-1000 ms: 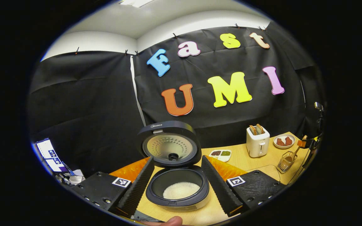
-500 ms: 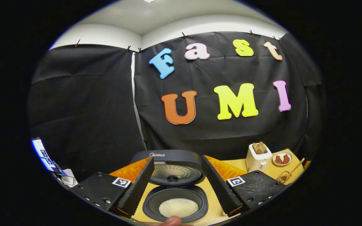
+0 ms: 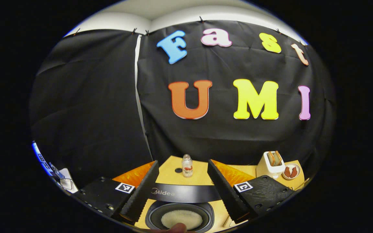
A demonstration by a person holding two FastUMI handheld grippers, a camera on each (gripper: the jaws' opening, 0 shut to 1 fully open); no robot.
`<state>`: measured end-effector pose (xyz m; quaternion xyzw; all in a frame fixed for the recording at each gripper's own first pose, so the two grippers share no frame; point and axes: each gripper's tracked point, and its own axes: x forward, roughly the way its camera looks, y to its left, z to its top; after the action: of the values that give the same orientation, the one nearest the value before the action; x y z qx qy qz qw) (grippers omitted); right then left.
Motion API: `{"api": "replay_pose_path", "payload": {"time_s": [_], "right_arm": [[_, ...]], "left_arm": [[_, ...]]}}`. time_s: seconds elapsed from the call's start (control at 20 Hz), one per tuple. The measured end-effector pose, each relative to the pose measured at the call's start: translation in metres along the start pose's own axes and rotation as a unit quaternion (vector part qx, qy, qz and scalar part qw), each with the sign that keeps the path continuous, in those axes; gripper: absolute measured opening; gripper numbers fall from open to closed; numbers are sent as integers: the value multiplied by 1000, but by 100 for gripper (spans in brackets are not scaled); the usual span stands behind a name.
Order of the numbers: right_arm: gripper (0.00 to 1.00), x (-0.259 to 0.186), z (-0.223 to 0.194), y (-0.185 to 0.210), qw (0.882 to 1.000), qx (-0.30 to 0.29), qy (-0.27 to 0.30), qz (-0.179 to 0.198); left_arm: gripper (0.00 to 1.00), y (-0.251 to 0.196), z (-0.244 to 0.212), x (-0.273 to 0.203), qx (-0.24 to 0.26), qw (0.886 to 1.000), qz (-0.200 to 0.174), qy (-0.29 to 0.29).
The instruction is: Close the left gripper, press the button to open the rice cooker; take a wooden spoon from the chopstick holder with the right hand, scoop a spoonful of rice and pour it into the rice cooker, then put the wooden spoon back into the chopstick holder.
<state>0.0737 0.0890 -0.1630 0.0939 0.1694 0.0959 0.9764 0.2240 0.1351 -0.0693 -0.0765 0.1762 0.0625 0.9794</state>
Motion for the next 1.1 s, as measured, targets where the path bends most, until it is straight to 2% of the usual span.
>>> {"api": "replay_pose_path", "payload": {"time_s": [0.15, 0.2, 0.4, 0.55, 0.6, 0.65, 0.75, 0.8, 0.9, 1.1], "right_arm": [[100, -2, 3, 4, 1000, -5, 0, 5], [100, -3, 3, 5, 1000, -8, 0, 5], [100, -9, 1, 10, 1000, 1, 8, 12], [100, -14, -1, 13, 1000, 1, 12, 15], [96, -16, -1, 14, 1000, -3, 11, 15], [100, -19, -1, 14, 1000, -6, 10, 15], [100, -25, -4, 15, 1000, -10, 13, 17], [100, -27, -6, 14, 1000, -10, 14, 17], [100, -30, -11, 13, 1000, -12, 17, 16], [100, -37, -25, 11, 999, -25, 32, 11]], "left_arm": [[96, 10, -5, 11, -3, 1000, 8, 24], [96, 9, -16, 12, -3, 999, 7, 48], [99, 9, -26, 3, 19, 998, 9, 57], [100, 10, -39, -17, 15, 999, 2, 51], [100, 9, -47, -27, 14, 998, 1, 56], [100, 11, -55, -33, 16, 998, 1, 55], [99, 12, -75, -43, 24, 998, 1, 59], [99, 11, -93, -49, 12, 997, -3, 81], [100, 10, -121, -60, -10, 996, -11, 83], [98, 12, -178, -79, 11, 995, -5, 100]]}}
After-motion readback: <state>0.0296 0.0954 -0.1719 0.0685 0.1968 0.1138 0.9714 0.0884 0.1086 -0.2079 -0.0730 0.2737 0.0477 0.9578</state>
